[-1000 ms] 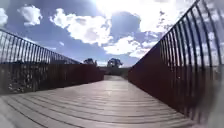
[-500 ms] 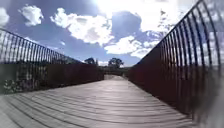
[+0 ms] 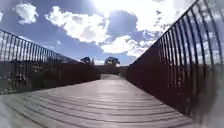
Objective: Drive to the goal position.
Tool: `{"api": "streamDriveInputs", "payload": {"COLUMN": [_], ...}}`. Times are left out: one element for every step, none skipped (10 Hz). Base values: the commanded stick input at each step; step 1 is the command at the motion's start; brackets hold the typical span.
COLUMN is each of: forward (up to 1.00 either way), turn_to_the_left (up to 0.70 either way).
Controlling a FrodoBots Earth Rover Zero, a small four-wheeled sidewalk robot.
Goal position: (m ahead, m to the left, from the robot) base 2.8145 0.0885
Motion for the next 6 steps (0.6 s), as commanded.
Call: {"api": "streamDriveInputs", "payload": {"forward": [0.85,0.85,0.85,0.85,0.85,0.85], "turn_to_the_left": [0.00,0.00,0.00,0.00,0.00,0.00]}}
